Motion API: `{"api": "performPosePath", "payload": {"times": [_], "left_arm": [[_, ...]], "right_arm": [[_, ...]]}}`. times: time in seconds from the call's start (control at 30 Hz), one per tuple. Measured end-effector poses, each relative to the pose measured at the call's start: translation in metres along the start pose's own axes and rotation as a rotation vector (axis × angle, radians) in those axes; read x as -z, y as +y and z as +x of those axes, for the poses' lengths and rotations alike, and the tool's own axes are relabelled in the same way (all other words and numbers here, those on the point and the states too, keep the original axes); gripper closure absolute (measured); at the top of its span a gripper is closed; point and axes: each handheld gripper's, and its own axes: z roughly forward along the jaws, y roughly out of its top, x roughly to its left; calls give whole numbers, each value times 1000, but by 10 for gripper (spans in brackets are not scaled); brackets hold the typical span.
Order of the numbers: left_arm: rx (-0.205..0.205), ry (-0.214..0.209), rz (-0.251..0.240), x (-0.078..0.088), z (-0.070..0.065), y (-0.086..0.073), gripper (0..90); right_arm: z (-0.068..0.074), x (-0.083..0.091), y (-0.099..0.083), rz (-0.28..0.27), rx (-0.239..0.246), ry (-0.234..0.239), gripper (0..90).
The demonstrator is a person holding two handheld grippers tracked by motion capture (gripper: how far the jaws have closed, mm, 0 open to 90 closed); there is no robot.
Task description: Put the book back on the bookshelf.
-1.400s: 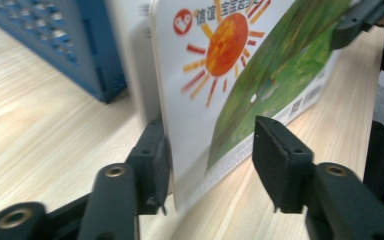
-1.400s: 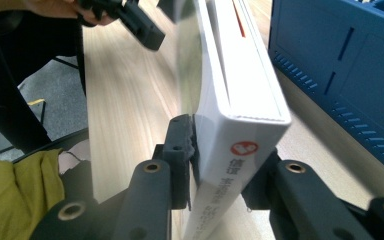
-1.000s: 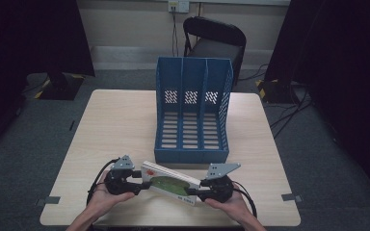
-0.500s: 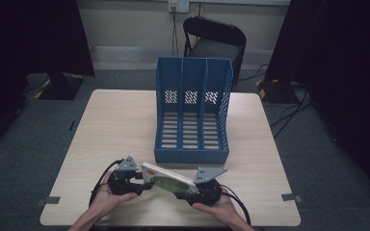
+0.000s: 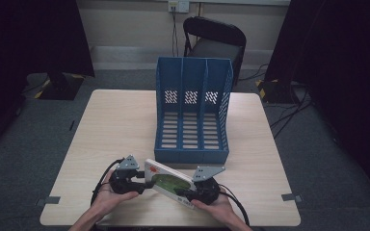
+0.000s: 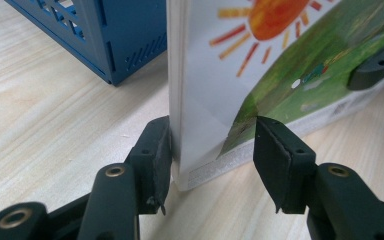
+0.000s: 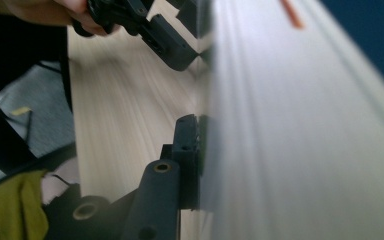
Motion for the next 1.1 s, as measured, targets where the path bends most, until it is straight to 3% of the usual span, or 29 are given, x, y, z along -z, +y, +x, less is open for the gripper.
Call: {"api": "performPosePath", "payload": {"times": [0.17, 0.2, 0.27, 0.33, 0.37, 0.4, 0.43, 0.47, 0.6, 0.9, 1.03, 1.1], "left_arm": [[15, -10, -45, 4, 1, 2, 489], [19, -14, -51, 5, 1, 3, 487], [-14, 1, -51, 6, -2, 2, 507], [-22, 10, -43, 5, -3, 2, 523], [-22, 10, -43, 5, -3, 2, 532], [-15, 5, -43, 5, -2, 1, 532], [-15, 5, -43, 5, -2, 1, 539], [-7, 5, -44, 5, -1, 1, 539], [10, 6, -47, 4, 0, 2, 534], [33, -5, -47, 5, 3, 2, 534], [72, -17, -61, 10, 11, 2, 428], [85, -2, -70, 14, 17, 1, 384]], "right_arm": [[5, 3, 3, 18, 72, -52, 762], [8, 4, 3, 24, 109, -68, 761], [7, 4, 2, 21, 109, -62, 760], [6, 4, 1, 15, 86, -42, 755], [6, 4, 1, 15, 86, -42, 755], [3, 5, 0, -8, 37, -9, 718], [3, 5, 0, -8, 37, -9, 718], [2, 5, -1, -24, 7, 1, 715], [0, 3, -3, -44, -32, 19, 706], [2, 3, -1, -28, -12, -25, 762], [4, 3, 2, -15, 6, -36, 763], [4, 5, 3, -13, 11, -37, 764]]}}
